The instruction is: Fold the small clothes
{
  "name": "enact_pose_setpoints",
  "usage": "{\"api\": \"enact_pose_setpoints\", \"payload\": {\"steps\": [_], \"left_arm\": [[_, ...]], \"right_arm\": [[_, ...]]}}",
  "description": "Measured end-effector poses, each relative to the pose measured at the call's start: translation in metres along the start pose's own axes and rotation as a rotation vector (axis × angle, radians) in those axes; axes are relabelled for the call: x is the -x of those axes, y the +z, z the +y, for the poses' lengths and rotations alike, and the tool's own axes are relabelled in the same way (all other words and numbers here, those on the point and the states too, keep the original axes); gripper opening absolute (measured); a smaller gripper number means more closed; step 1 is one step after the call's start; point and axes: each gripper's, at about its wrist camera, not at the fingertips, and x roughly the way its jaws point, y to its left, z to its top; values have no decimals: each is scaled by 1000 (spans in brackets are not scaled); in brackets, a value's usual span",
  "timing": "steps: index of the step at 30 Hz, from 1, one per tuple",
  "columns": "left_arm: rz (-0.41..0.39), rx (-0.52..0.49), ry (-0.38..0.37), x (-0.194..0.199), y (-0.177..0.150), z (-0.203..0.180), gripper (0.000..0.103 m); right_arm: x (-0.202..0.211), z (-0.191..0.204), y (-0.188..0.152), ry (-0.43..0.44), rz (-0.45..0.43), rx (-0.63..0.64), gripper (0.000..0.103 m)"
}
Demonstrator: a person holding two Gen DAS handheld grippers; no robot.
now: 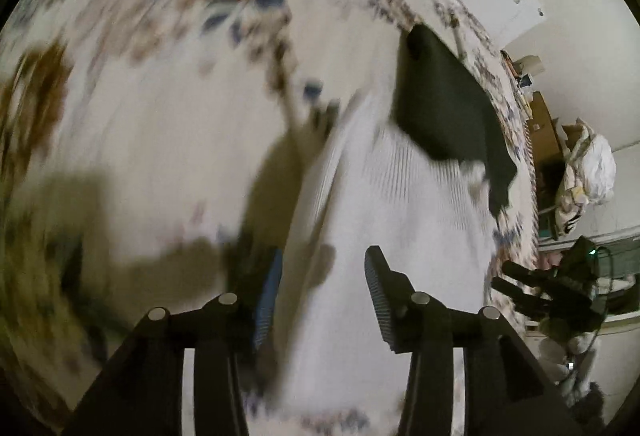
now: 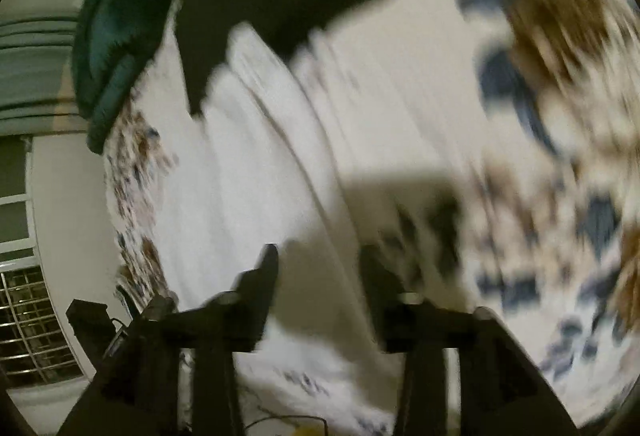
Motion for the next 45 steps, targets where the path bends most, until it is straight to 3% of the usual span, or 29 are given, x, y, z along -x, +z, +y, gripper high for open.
{"api": "enact_pose_setpoints", "payload": {"steps": [5, 9, 10, 11, 12, 19, 22, 26, 29, 31, 33, 34, 35, 36, 41, 45], "left_arm": [[21, -118, 24, -55, 63, -18, 40], [57, -271, 51, -81, 83, -42, 37], [58, -298, 59, -83, 83, -45, 21], [68, -323, 70, -86, 82, -47, 8], [69, -336, 80, -87, 82, -48, 5], [-32, -191, 47, -50, 97, -7, 5], [4, -149, 45, -61, 97, 6, 5], [88, -78, 34, -78, 97, 10, 9], [70, -30, -19, -61, 92, 10, 17], [47, -18, -41, -45, 86, 11, 31], [34, 7, -73, -29, 73, 14, 43], [33, 20, -93, -23, 64, 17, 50], [36, 30, -104, -20, 59, 21, 53], [45, 40, -118, -17, 50, 24, 55], [119, 116, -192, -21, -1, 47, 56], [139, 198, -283, -27, -31, 65, 56]], "right_arm": [[-33, 43, 60, -83, -15, 105, 46], [-53, 60, 85, -158, -7, 191, 46], [-57, 65, 85, -184, -4, 219, 42], [-59, 68, 84, -203, -16, 244, 16], [-57, 70, 83, -220, -28, 255, 6], [-17, 79, 80, -154, -137, 199, 5], [-16, 77, 88, -161, -144, 182, 5], [-35, 69, 98, -256, -119, 179, 0], [-41, 61, 103, -224, -69, 148, 0], [-34, 55, 101, -185, -56, 126, 8], [-28, 47, 94, -115, -31, 116, 31], [-24, 43, 89, -83, -27, 111, 49], [-22, 38, 83, -54, -19, 105, 58], [-21, 33, 75, -34, -3, 99, 61], [-42, -1, 26, 28, 124, 87, 93], [-68, -21, -3, 119, 224, 57, 98]]}}
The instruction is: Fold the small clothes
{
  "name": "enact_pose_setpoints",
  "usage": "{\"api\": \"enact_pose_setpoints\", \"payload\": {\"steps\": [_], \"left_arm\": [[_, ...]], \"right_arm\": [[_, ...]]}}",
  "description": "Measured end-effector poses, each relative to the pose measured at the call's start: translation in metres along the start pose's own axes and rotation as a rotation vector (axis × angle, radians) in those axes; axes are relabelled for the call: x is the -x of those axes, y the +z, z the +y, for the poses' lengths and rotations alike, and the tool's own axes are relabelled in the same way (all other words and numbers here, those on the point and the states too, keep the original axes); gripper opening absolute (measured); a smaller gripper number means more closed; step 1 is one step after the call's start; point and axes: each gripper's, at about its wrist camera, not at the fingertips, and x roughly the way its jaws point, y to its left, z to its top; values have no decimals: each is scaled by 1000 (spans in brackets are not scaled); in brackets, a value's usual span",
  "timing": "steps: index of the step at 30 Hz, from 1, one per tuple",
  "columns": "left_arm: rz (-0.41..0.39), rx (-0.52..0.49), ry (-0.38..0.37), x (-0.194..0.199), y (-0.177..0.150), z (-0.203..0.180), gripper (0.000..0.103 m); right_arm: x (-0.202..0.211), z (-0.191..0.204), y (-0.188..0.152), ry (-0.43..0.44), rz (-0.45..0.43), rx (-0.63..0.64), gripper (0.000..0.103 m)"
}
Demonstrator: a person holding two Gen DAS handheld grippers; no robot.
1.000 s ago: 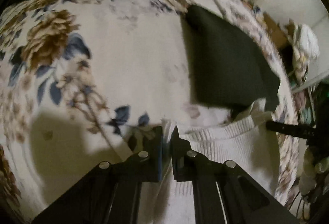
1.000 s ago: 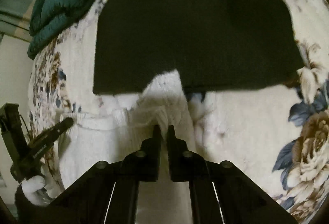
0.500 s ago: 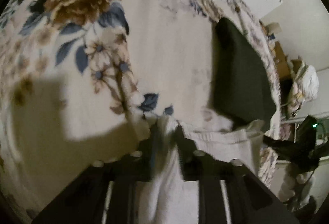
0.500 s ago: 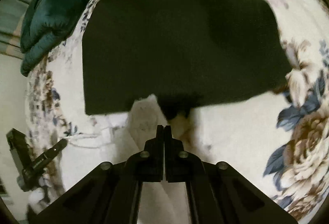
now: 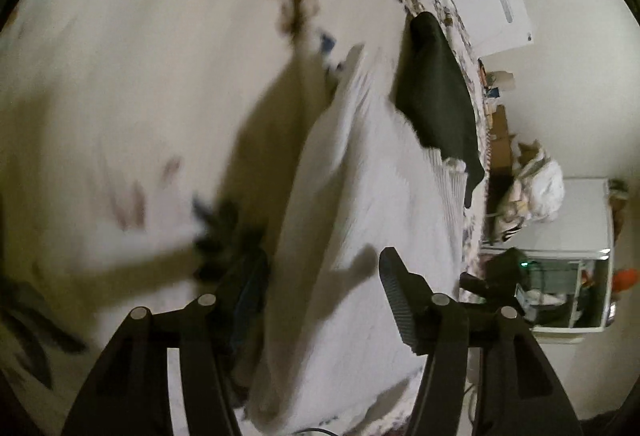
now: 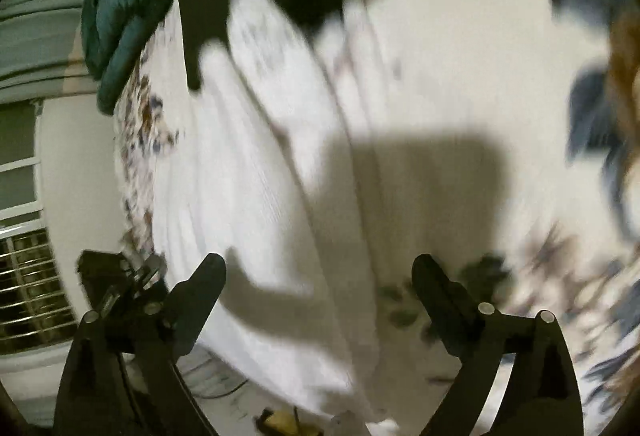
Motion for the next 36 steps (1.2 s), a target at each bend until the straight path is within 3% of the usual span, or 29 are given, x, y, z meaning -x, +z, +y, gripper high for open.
{"api": "enact_pose_setpoints", "payload": {"steps": [6, 9, 13, 14, 15, 16, 17, 18, 20, 23, 27, 32, 36], "left_arm": [[20, 66, -80, -21, -6, 17, 67], [37, 73, -109, -33, 0, 18, 73], [51, 53, -146, -42, 8, 10, 73], [42, 44, -157, -42, 9, 5, 71], [33, 27, -183, -41, 11, -1, 60], [25, 9, -180, -40, 11, -8, 36], [11, -24, -148, -37, 11, -17, 33], [-2, -47, -138, -36, 12, -23, 25], [-15, -88, -106, -29, 14, -38, 23], [-21, -135, -73, -20, 13, -57, 22], [-38, -198, -42, -5, 17, -83, 22], [-81, -267, -57, 17, 29, -131, 22], [-117, -319, -91, 20, 60, -182, 22]], "right_arm": [[-37, -17, -11, 166, 99, -42, 102], [-54, -16, -9, 192, 140, -42, 102], [-73, -12, -2, 202, 185, -43, 103], [-77, -10, -1, 201, 187, -45, 103], [-80, -5, 1, 200, 182, -45, 103], [-83, 1, 3, 204, 172, -37, 98], [-84, 6, 2, 187, 151, -20, 85], [-84, 9, 3, 171, 137, -16, 79], [-82, 13, -1, 168, 106, -20, 56], [-69, 24, -12, 152, 54, 2, 48], [-41, 47, -26, 153, -7, 43, 46], [23, 80, -26, 187, -89, 109, 45], [79, 111, -7, 203, -165, 157, 45]]}}
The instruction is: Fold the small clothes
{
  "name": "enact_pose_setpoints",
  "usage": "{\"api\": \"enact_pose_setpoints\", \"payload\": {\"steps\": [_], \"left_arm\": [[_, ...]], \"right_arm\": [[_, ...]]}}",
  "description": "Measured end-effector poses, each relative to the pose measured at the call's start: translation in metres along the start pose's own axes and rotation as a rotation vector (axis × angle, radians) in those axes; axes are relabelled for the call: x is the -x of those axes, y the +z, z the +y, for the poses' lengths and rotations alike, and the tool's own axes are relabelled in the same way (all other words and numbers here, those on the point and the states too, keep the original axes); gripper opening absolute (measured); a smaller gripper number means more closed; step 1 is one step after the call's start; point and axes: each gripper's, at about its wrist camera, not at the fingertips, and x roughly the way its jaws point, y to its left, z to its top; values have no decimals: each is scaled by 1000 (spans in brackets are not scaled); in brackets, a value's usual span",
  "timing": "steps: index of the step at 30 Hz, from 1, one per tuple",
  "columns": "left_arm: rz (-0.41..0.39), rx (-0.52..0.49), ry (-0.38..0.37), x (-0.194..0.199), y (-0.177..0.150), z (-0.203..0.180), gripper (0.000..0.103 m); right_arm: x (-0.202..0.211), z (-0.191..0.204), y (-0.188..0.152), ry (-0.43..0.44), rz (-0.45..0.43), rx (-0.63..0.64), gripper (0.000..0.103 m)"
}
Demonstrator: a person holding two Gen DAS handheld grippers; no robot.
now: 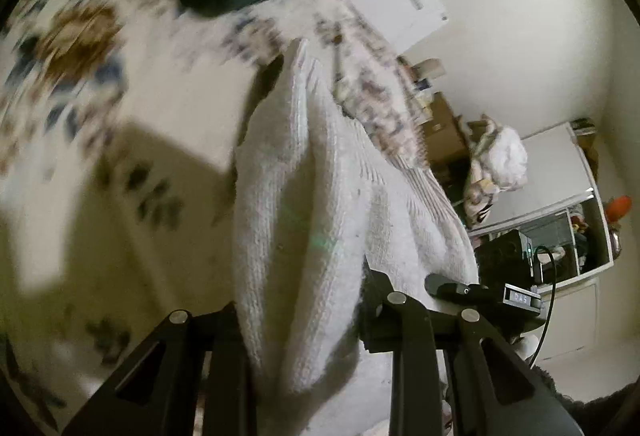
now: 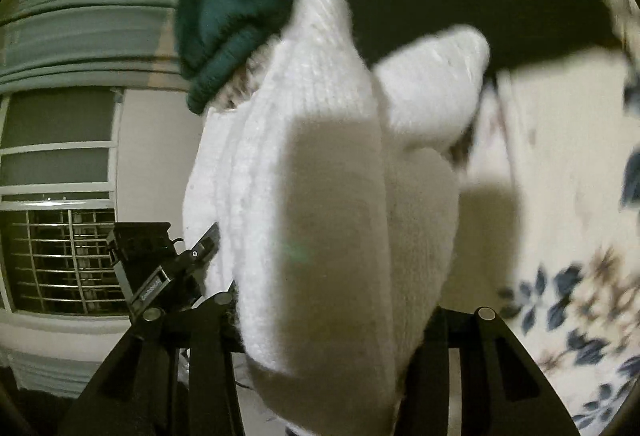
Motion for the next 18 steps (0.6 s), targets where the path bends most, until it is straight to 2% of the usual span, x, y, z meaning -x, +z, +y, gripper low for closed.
{"api": "enact_pose_setpoints", "payload": {"steps": [5, 8, 13, 18], "left_arm": [[-33, -64, -41, -33, 62, -41, 22], [-31, -73, -44, -69, 96, -45, 23], [-1, -81, -2, -135, 121, -28, 23], [64, -52, 52, -195, 119, 2, 23]], "right_arm": [[57, 22, 70, -2, -104, 47, 45], [76, 19, 113, -9, -141, 57, 45], [68, -21, 186, -42, -128, 50, 45], [36, -83, 225, -94, -68, 36, 45]]}}
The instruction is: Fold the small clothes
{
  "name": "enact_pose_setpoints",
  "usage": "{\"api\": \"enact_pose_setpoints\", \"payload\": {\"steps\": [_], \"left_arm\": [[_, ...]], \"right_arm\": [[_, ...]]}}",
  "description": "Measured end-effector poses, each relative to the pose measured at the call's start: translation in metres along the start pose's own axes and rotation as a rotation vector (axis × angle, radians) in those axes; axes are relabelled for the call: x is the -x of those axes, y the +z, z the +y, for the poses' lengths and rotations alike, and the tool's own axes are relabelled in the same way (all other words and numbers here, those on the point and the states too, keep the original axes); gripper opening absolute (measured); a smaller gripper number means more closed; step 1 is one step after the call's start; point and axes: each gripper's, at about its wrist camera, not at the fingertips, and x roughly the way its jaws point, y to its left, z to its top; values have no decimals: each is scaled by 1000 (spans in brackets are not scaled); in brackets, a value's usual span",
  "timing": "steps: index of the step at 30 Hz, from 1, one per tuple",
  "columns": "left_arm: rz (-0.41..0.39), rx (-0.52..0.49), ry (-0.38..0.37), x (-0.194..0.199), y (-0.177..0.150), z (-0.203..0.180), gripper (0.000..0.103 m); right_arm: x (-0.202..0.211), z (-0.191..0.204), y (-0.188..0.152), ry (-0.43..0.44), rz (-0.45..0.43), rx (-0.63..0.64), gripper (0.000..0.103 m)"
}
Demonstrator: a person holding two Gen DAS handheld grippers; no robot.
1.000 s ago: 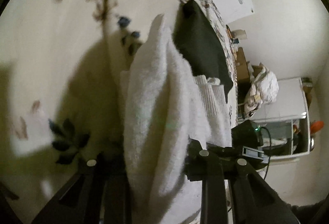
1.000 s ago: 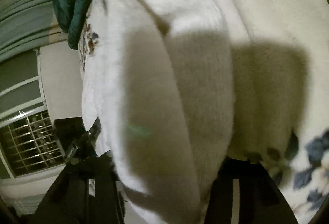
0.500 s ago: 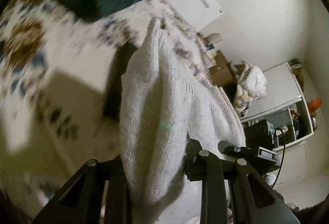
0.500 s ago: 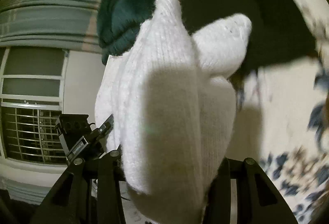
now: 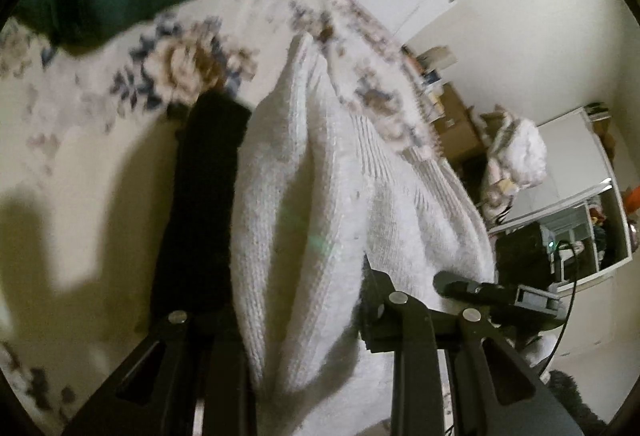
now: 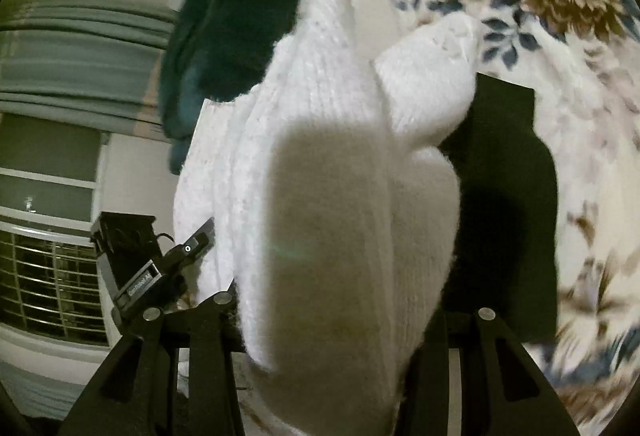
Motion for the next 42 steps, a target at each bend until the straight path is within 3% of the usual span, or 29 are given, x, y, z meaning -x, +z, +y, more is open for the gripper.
{"api": "enact_pose_setpoints", "payload": {"steps": [6, 9, 15, 18, 20, 22, 24, 26, 27, 32, 42], "left_arm": [[12, -5, 91, -18, -10, 1, 26], [13, -29, 165, -16, -12, -11, 29], [-7, -130, 364, -15, -17, -32, 39], [-27, -162, 429, -10, -20, -39, 41], [-42, -192, 494, -8, -22, -46, 53], [-58, -223, 555, -5, -24, -53, 78], [-83, -239, 594, 1, -25, -59, 87], [-107, -254, 624, 9, -29, -67, 91], [-116, -259, 642, 13, -31, -72, 94], [-137, -282, 675, 40, -46, -102, 100], [-175, -298, 649, 140, -87, -190, 101]], "right_arm": [[-26, -23, 17, -49, 59, 20, 46], [-30, -19, 18, -75, 75, 29, 48], [-30, 0, 13, -207, 68, 45, 56], [-27, 16, 6, -345, 28, 93, 62], [-23, 28, -2, -472, -17, 133, 69], [-18, 42, -9, -603, -71, 180, 71], [-8, 54, -19, -732, -146, 204, 83], [3, 60, -32, -820, -195, 219, 103], [10, 58, -37, -853, -215, 223, 103], [41, 90, -69, -989, -320, 213, 103], [140, 194, -155, -1029, -449, 230, 103]]}}
